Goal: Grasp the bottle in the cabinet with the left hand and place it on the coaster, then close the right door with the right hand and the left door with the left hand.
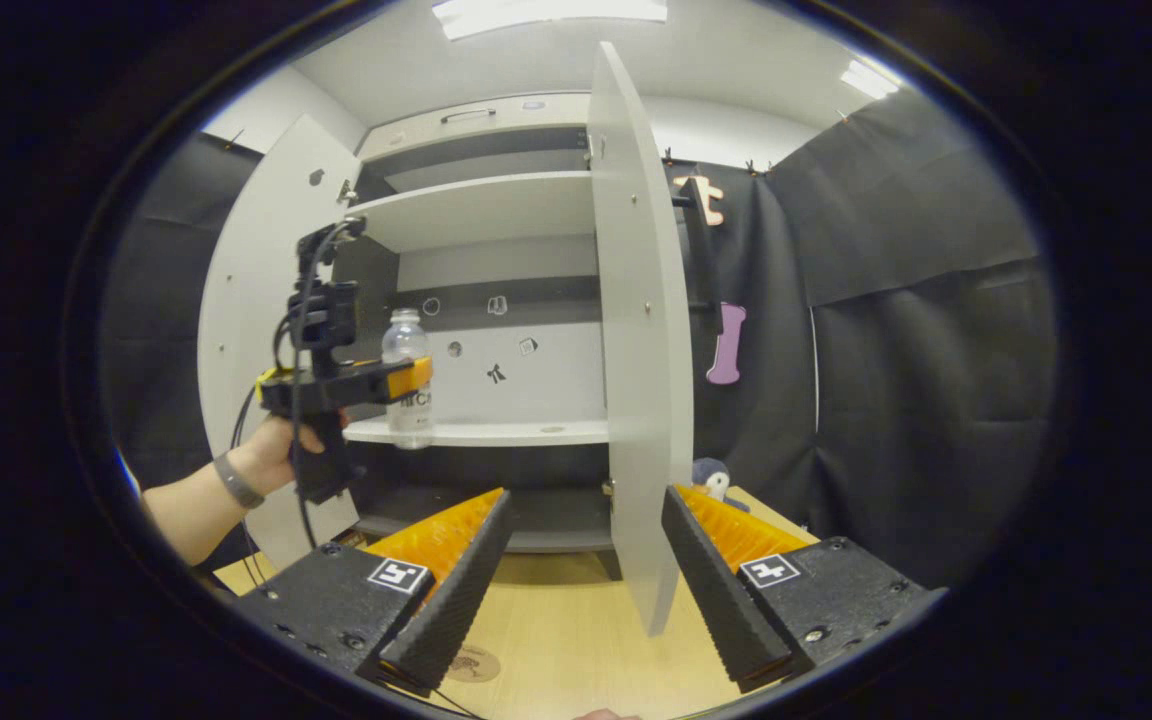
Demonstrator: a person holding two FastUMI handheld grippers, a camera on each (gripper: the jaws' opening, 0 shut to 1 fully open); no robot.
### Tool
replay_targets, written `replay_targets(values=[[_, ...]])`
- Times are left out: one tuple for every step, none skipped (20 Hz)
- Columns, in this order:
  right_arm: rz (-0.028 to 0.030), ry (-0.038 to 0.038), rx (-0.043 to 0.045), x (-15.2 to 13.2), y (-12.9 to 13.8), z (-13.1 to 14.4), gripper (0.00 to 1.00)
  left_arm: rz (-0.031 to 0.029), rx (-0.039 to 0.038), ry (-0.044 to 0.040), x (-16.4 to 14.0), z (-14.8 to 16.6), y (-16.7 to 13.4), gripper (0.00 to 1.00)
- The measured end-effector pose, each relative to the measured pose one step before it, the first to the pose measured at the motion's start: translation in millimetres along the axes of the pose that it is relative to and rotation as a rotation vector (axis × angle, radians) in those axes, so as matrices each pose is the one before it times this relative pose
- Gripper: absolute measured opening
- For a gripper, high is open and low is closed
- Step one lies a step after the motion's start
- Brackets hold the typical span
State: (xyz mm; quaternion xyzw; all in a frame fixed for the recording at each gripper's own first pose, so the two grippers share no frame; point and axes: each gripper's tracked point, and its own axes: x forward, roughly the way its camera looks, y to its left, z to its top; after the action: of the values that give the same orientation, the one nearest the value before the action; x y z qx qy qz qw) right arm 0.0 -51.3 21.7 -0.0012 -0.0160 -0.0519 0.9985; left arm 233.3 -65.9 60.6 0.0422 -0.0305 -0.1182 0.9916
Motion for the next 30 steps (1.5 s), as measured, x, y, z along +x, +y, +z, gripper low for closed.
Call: replay_targets(values=[[0.00205, -0.00163, -0.00671, 0.61, 0.37, 0.87, 0.98, -0.03058, -0.02566, 0.00334, -19.03, -6.85, -11.25, 0.78], [0.00072, -0.00041, -0.00883, 1.21, 0.48, 0.27, 0.98, -0.02769, -0.03447, 0.00291, -16.95, -11.89, -13.06, 0.77], [0.00396, 0.00053, -0.00791, 0.37, 0.94, 1.20, 0.98, -0.02247, -0.03075, 0.00430, -15.89, -13.07, -11.60, 0.78], [0.00380, -0.00265, -0.00515, -0.47, 0.61, 1.82, 0.98, -0.01480, -0.01664, 0.00299, -12.79, -14.43, -9.84, 0.78], [0.00093, 0.00028, -0.00179, 0.48, 0.27, 1.92, 0.98, -0.00097, -0.00500, 0.00727, -10.04, -17.25, -7.59, 0.78], [0.00340, 0.00267, -0.00083, -1.52, 0.13, -0.19, 0.99, 0.00282, 0.00654, 0.00614, -8.34, -18.44, -6.06, 0.78], [0.00834, -0.00059, 0.00071, -1.48, 1.73, 1.88, 0.98, 0.00778, 0.00530, 0.00385, -6.62, -17.71, -5.37, 0.78], [0.00318, -0.00305, -0.00036, -2.08, -0.09, 2.31, 0.94, 0.01233, 0.00135, 0.00427, -8.66, -18.81, -4.95, 0.81], [-0.00033, -0.00111, -0.00158, -3.04, -1.04, 2.42, 0.94, 0.02147, 0.00522, 0.01193, -5.45, -18.01, -2.46, 0.78], [-0.00024, 0.00173, -0.00087, -3.10, -1.34, -0.15, 0.94, 0.00863, 0.01220, 0.03340, -4.91, -21.68, -5.46, 0.81], [-0.00058, 0.00238, -0.00078, -3.16, -1.44, 1.48, 0.99, -0.01304, 0.00522, 0.03908, -5.00, -21.04, -8.50, 0.81], [0.00343, 0.00229, -0.00401, -3.46, 0.03, 0.64, 0.98, -0.02296, -0.00828, 0.03116, -4.32, -19.64, -10.97, 0.78], [0.00280, 0.00660, -0.00737, -2.86, -1.41, -1.25, 0.99, -0.02382, -0.01161, 0.02770, -4.18, -15.91, -9.84, 0.78], [-0.00420, 0.01183, -0.00952, -1.99, -2.96, -4.10, 0.98, -0.00950, -0.01350, 0.00730, -5.21, -12.12, -6.99, 0.78], [-0.00667, 0.01207, -0.00603, -2.08, -3.03, -3.47, 0.98, 0.01443, -0.00476, -0.01191, -4.00, -2.96, 0.11, 0.78], [-0.00454, 0.00620, 0.00110, -2.43, -2.08, -1.33, 0.94, 0.02032, 0.01330, -0.01334, -4.81, -3.78, 0.78, 0.78], [-0.00414, 0.00398, 0.00577, -2.57, -2.05, -1.45, 0.99, 0.02048, 0.02585, -0.01970, -3.01, -0.83, 1.33, 0.78], [-0.00150, 0.00560, 0.00674, -1.55, -0.82, -1.13, 0.99, 0.00781, 0.02306, -0.01063, -1.43, -2.23, -0.25, 0.78], [0.00012, 0.00797, 0.00486, -1.29, -0.30, -1.82, 0.99, 0.00050, 0.01226, -0.00270, 0.30, -2.42, 0.59, 0.78], [0.00132, 0.00635, 0.00085, -1.40, 0.34, -1.41, 0.99, -0.00494, -0.00169, 0.00003, 2.84, -1.82, -0.28, 0.81], [0.00154, 0.00481, -0.00402, -0.10, 1.05, -0.90, 0.94, 0.00526, -0.00660, 0.00981, 0.86, -2.15, 0.76, 0.78], [0.00337, 0.00319, -0.00739, -0.86, 1.07, -0.41, 0.99, 0.01669, -0.00263, -0.00172, -0.31, 0.74, 2.38, 0.78], [0.00529, 0.00260, -0.00708, -0.56, 1.64, -0.38, 0.98, 0.02777, 0.00688, 0.00119, -0.10, -0.12, 3.49, 0.78], [0.00581, 0.00481, -0.00629, -0.12, 1.15, -1.50, 0.98, 0.01842, 0.00301, -0.00342, -0.01, -2.04, 1.16, 0.78], [0.00528, 0.00071, -0.00152, -0.65, 1.70, -0.01, 0.98, -0.00348, -0.00299, -0.00285, 2.00, -1.42, -1.50, 0.78], [0.00393, -0.00157, 0.00357, 0.79, 2.35, -0.13, 0.94, -0.00108, -0.00533, 0.01169, 1.05, -4.66, 1.00, 0.78], [0.00450, -0.00040, 0.00454, 0.61, 2.26, -0.35, 0.94, -0.00144, -0.01365, 0.01287, -0.34, -3.66, -0.55, 0.78], [0.00374, 0.00091, 0.00332, 0.11, 2.23, -0.38, 0.98, 0.00077, -0.00960, 0.00802, -1.03, -2.06, -0.42, 0.78], [0.00288, 0.00296, 0.00033, 0.81, 1.23, -0.56, 0.99, -0.00105, -0.00543, 0.01802, -1.04, -3.98, -0.46, 0.78], [0.00353, 0.00258, -0.00123, -0.06, -0.44, -1.33, 0.98, -0.00004, -0.00055, -0.01606, -5.49, 1.76, 0.94, 0.78]])
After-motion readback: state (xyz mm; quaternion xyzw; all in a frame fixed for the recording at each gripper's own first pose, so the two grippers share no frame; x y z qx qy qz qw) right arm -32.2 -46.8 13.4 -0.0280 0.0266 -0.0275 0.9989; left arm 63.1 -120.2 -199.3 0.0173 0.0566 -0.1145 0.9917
